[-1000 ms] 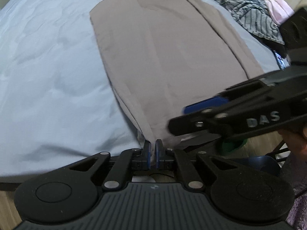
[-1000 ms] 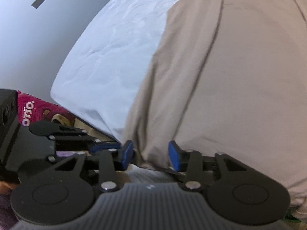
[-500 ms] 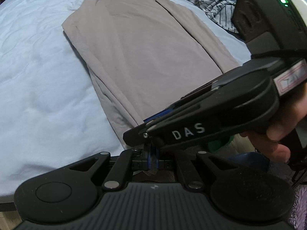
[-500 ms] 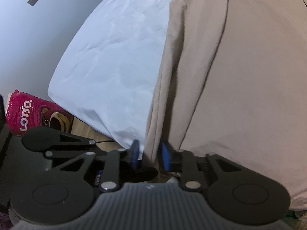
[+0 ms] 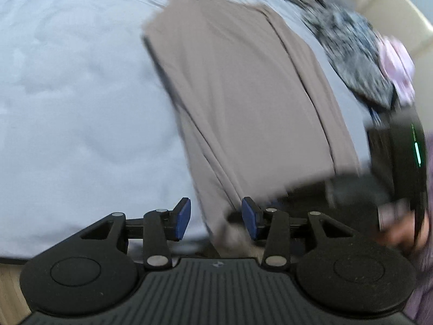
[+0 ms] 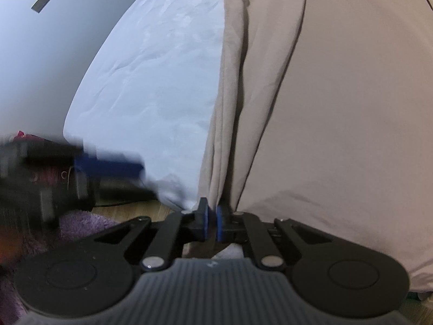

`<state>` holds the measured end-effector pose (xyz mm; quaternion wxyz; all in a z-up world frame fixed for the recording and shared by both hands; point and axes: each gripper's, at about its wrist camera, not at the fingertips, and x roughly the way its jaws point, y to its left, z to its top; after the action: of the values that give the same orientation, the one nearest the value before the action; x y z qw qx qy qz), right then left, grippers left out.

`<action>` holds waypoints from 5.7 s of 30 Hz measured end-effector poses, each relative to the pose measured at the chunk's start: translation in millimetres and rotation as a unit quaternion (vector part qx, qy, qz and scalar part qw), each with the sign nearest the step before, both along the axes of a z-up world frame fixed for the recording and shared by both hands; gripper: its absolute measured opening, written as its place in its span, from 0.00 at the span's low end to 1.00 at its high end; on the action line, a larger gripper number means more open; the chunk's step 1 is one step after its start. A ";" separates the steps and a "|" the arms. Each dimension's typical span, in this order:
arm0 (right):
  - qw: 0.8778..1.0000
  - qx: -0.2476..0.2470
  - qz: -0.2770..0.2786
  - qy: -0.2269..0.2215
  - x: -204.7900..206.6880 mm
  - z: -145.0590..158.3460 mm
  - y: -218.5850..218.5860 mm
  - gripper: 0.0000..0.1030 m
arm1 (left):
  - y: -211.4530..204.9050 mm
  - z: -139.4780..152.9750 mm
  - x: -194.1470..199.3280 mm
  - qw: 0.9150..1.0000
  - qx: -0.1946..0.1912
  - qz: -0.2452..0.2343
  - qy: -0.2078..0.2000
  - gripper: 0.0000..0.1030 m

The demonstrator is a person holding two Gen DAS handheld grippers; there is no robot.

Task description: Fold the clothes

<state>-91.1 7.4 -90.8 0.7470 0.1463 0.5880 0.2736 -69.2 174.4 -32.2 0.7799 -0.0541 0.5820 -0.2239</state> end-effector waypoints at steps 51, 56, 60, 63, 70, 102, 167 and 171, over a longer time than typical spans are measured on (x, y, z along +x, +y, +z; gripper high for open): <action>0.992 -0.042 -0.087 0.086 -27.3 33.0 -77.7 0.06 | -141.4 -4.9 230.2 0.988 -0.065 -0.120 -0.075 0.02; 0.988 -0.039 -0.103 0.113 -26.4 17.7 -87.0 0.06 | -176.3 -23.8 233.2 0.987 -0.028 -0.147 -0.065 0.02; 0.984 -0.036 -0.116 0.128 -23.4 9.0 -94.2 0.06 | -183.3 -28.1 234.1 0.986 -0.018 -0.151 -0.065 0.10; 0.983 -0.028 -0.121 0.134 -23.7 5.5 -97.4 0.06 | -177.6 -14.2 230.9 0.985 -0.014 -0.146 -0.091 0.20; 0.985 -0.019 -0.112 0.132 -22.2 -0.1 -99.4 0.06 | -178.6 -7.8 211.2 0.971 0.098 -0.164 -0.146 0.31; 0.981 -0.005 -0.123 0.152 -29.6 -3.4 -119.9 0.10 | -199.5 -54.9 237.8 0.996 0.031 -0.022 -0.086 0.01; 0.960 -0.079 -0.268 0.015 -50.8 -1.2 -290.6 0.33 | -328.7 -37.0 241.5 0.997 -0.061 -0.025 -0.035 0.05; 0.965 -0.069 -0.254 0.013 -52.9 -1.3 -284.3 0.10 | -315.4 -31.8 241.1 0.997 -0.066 -0.019 -0.037 0.05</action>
<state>-144.0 -276.9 -92.1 0.7925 0.2422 0.5588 0.0319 172.0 -141.0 -63.9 0.7914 -0.0858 0.5373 -0.2786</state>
